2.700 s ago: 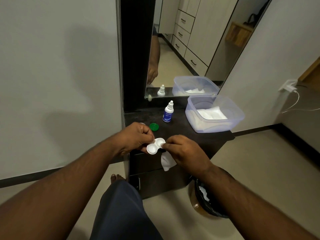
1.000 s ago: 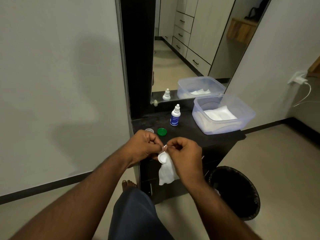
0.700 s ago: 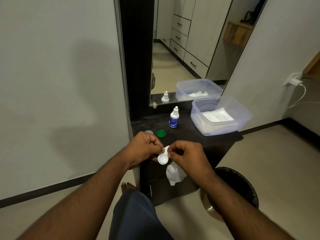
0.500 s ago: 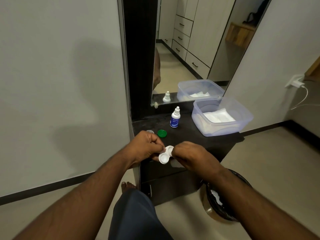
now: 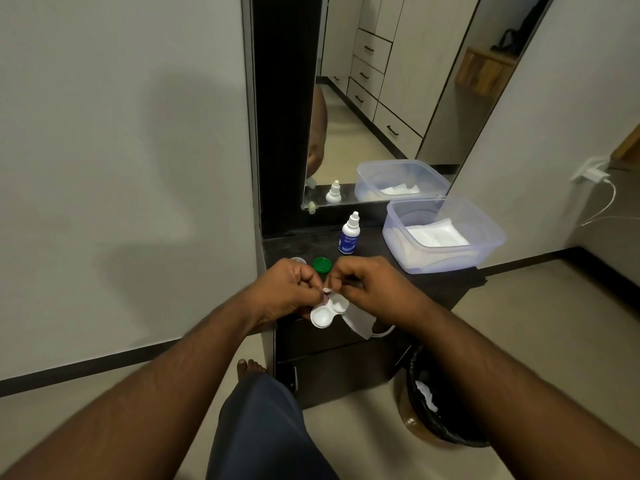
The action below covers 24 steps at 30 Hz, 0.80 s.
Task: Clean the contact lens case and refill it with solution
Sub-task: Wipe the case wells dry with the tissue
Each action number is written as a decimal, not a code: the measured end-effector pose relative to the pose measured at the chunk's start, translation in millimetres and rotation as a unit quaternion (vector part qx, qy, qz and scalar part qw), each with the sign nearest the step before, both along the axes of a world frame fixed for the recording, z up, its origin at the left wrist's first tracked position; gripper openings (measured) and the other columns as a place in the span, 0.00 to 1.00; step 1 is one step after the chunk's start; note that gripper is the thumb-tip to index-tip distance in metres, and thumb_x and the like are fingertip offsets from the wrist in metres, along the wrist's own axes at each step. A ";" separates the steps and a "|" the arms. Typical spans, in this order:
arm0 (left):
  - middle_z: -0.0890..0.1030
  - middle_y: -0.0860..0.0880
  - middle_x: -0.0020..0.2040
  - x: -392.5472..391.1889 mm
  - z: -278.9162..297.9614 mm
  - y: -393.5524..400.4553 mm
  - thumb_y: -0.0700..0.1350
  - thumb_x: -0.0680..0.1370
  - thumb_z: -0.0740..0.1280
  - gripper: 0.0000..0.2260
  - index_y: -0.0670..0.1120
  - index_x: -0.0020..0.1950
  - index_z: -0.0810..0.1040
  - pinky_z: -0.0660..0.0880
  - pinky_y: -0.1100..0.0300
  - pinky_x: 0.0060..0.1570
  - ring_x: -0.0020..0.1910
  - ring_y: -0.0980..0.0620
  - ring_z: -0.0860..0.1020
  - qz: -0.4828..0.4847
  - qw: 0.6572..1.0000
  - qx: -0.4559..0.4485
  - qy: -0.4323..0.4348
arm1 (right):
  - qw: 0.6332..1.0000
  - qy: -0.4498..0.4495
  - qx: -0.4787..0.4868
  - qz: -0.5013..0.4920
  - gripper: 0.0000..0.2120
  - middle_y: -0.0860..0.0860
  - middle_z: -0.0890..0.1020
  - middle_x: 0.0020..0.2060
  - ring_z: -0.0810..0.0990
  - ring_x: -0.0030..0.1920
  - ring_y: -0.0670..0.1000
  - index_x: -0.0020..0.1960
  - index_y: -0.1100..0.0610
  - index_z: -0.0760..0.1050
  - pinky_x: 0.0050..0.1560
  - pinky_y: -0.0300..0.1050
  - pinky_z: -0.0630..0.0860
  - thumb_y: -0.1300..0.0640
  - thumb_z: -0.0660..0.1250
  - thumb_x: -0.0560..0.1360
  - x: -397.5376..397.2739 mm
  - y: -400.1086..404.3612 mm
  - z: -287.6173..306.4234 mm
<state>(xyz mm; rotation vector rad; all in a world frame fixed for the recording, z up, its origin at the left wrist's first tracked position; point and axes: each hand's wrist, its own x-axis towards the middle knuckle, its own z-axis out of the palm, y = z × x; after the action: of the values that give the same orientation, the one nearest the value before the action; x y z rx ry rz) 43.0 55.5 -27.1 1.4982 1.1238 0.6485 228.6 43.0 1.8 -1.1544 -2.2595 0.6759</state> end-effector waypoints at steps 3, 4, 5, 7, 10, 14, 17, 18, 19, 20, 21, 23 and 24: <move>0.83 0.46 0.34 0.1 -1.6 0.0 0.33 0.72 0.70 0.02 0.38 0.42 0.82 0.76 0.65 0.32 0.31 0.55 0.79 0.007 1.000 0.007 0.000 | 1.000 0.014 0.011 -0.020 0.08 0.50 0.83 0.40 0.81 0.43 0.45 0.40 0.56 0.76 0.46 0.37 0.76 0.68 0.68 0.71 1.5 0.2 -7.5; 0.83 0.45 0.35 0.6 -2.0 0.1 0.33 0.72 0.69 0.03 0.38 0.42 0.82 0.76 0.65 0.32 0.31 0.55 0.79 0.009 1.000 0.008 0.003 | 0.999 0.028 0.002 -0.038 0.08 0.50 0.83 0.40 0.81 0.44 0.45 0.39 0.57 0.75 0.46 0.38 0.77 0.68 0.68 0.71 5.4 -1.6 -10.3; 0.83 0.44 0.35 1.1 -2.2 0.2 0.32 0.72 0.69 0.03 0.38 0.41 0.82 0.76 0.66 0.32 0.31 0.56 0.79 0.013 1.000 0.009 0.007 | 0.997 0.045 -0.012 -0.057 0.08 0.51 0.83 0.41 0.81 0.45 0.44 0.39 0.58 0.74 0.47 0.38 0.77 0.69 0.67 0.71 10.1 -4.0 -13.7; 0.83 0.44 0.36 2.3 -2.6 0.3 0.32 0.72 0.68 0.04 0.38 0.41 0.82 0.75 0.67 0.31 0.30 0.57 0.79 0.022 1.000 0.007 0.014 | 0.991 0.086 -0.050 -0.095 0.09 0.53 0.83 0.41 0.81 0.46 0.43 0.37 0.59 0.73 0.49 0.38 0.77 0.71 0.68 0.70 17.7 -10.5 -19.8; 0.83 0.45 0.35 3.6 -2.7 0.1 0.33 0.73 0.68 0.03 0.38 0.41 0.82 0.75 0.67 0.31 0.30 0.58 0.79 0.031 0.999 0.007 0.017 | 0.971 0.157 -0.083 -0.160 0.11 0.55 0.82 0.39 0.81 0.43 0.47 0.36 0.59 0.73 0.47 0.39 0.77 0.72 0.69 0.68 15.0 -20.9 -30.7; 0.82 0.45 0.34 5.3 -3.3 -2.8 0.33 0.73 0.68 0.03 0.37 0.42 0.82 0.75 0.66 0.30 0.28 0.57 0.78 0.059 0.998 0.007 0.013 | 0.920 0.272 -0.087 -0.270 0.15 0.56 0.80 0.35 0.80 0.40 0.51 0.33 0.55 0.71 0.46 0.46 0.78 0.74 0.68 0.66 -4.2 -29.4 -46.0; 0.82 0.45 0.33 6.7 -4.7 -5.1 0.33 0.73 0.68 0.03 0.36 0.43 0.81 0.76 0.65 0.30 0.28 0.57 0.78 0.084 0.996 0.007 0.004 | 0.891 0.301 -0.090 -0.328 0.16 0.53 0.79 0.32 0.79 0.37 0.49 0.31 0.55 0.70 0.43 0.45 0.77 0.74 0.69 0.66 -19.3 -38.7 -52.4; 0.82 0.44 0.34 7.2 -5.2 -5.9 0.33 0.73 0.68 0.03 0.36 0.43 0.81 0.76 0.64 0.31 0.29 0.56 0.78 0.092 0.996 0.007 -0.002 | 0.881 0.322 -0.099 -0.333 0.16 0.53 0.79 0.32 0.79 0.36 0.48 0.31 0.56 0.70 0.42 0.43 0.77 0.74 0.69 0.66 -23.7 -42.8 -52.6; 0.82 0.44 0.35 7.8 -6.0 -6.6 0.33 0.73 0.68 0.03 0.37 0.43 0.81 0.76 0.64 0.32 0.30 0.55 0.79 0.098 0.995 0.008 -0.007 | 0.866 0.355 -0.117 -0.331 0.15 0.54 0.79 0.32 0.79 0.36 0.47 0.32 0.57 0.70 0.42 0.41 0.77 0.74 0.69 0.66 -26.9 -47.1 -51.4; 0.83 0.44 0.36 8.2 -6.6 -7.5 0.34 0.73 0.68 0.03 0.38 0.43 0.82 0.77 0.63 0.33 0.31 0.54 0.80 0.102 0.995 0.008 -0.012 | 0.848 0.390 -0.137 -0.332 0.15 0.54 0.79 0.32 0.79 0.36 0.46 0.33 0.58 0.70 0.41 0.39 0.77 0.75 0.70 0.66 -28.6 -50.7 -50.1; 0.83 0.44 0.36 8.7 -7.2 -8.4 0.34 0.73 0.68 0.03 0.39 0.42 0.82 0.77 0.61 0.34 0.32 0.53 0.80 0.108 0.994 0.006 -0.020 | 0.825 0.427 -0.155 -0.337 0.14 0.54 0.80 0.33 0.80 0.36 0.46 0.33 0.59 0.70 0.40 0.39 0.77 0.74 0.70 0.67 -28.2 -53.3 -48.2; 0.83 0.45 0.39 9.2 -7.0 -10.2 0.34 0.73 0.69 0.03 0.40 0.42 0.82 0.78 0.59 0.34 0.34 0.52 0.81 0.122 0.991 -0.005 -0.051 | 0.755 0.518 -0.185 -0.356 0.14 0.54 0.80 0.34 0.80 0.37 0.49 0.34 0.58 0.69 0.38 0.41 0.77 0.74 0.69 0.68 -20.7 -55.3 -43.9; 0.83 0.44 0.41 9.1 -6.2 -11.2 0.34 0.73 0.69 0.03 0.39 0.43 0.82 0.79 0.59 0.34 0.36 0.51 0.82 0.127 0.989 -0.015 -0.071 | 0.709 0.570 -0.199 -0.363 0.14 0.54 0.80 0.34 0.80 0.37 0.50 0.35 0.58 0.69 0.37 0.41 0.77 0.74 0.68 0.69 -14.5 -55.6 -41.5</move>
<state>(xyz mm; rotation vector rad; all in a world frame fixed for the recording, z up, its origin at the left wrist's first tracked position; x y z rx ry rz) 52.1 44.3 -33.3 1.2719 1.2179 0.8940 214.1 -12.6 -39.6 -1.1600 -0.5439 1.1132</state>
